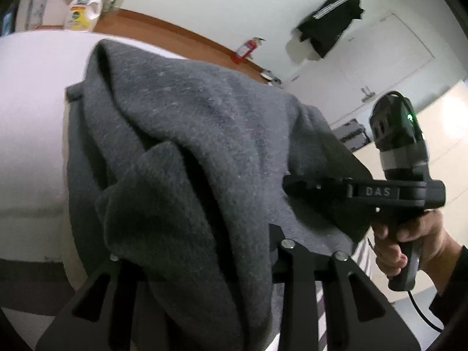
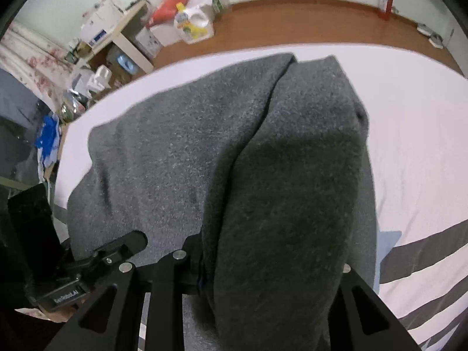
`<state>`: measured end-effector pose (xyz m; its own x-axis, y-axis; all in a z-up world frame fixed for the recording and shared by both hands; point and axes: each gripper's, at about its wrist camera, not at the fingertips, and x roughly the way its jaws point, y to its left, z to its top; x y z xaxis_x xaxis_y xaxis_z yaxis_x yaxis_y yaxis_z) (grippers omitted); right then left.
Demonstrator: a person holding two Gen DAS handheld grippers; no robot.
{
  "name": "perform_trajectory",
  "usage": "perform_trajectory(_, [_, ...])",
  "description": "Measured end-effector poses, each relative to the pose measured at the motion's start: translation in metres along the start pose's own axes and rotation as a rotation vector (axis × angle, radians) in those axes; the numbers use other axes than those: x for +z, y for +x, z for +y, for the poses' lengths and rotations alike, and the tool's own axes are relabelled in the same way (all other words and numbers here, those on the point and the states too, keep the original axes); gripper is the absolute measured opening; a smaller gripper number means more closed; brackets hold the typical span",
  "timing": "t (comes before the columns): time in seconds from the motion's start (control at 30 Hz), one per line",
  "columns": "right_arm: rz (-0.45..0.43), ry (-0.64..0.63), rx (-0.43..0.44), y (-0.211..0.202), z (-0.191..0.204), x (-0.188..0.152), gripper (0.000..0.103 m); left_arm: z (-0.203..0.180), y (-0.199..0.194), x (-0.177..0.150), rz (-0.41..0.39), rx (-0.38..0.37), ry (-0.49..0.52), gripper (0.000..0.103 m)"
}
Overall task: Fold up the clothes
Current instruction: 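Lower the grey garment onto the bed and open both tools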
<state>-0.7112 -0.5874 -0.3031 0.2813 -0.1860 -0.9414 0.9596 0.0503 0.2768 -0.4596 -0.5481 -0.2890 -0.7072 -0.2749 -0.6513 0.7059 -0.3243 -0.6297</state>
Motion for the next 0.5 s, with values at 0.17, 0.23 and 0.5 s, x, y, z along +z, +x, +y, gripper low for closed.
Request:
perform_trajectory(0.17, [-0.032,0.058,-0.036,-0.018,-0.004,-0.019,0.043,0.007,-0.017,-0.004,0.016,0.036,0.055,0.063])
perform_trajectory(0.23, [-0.055,0.076,-0.079,-0.034,-0.007,-0.034,0.049,0.01,-0.023,-0.006,0.022,0.05,0.077,0.07])
perform_trajectory(0.5, [-0.264,0.246,-0.286,-0.08,0.009,-0.082,0.056,0.001,-0.068,0.0,-0.027,0.155,0.27,0.047])
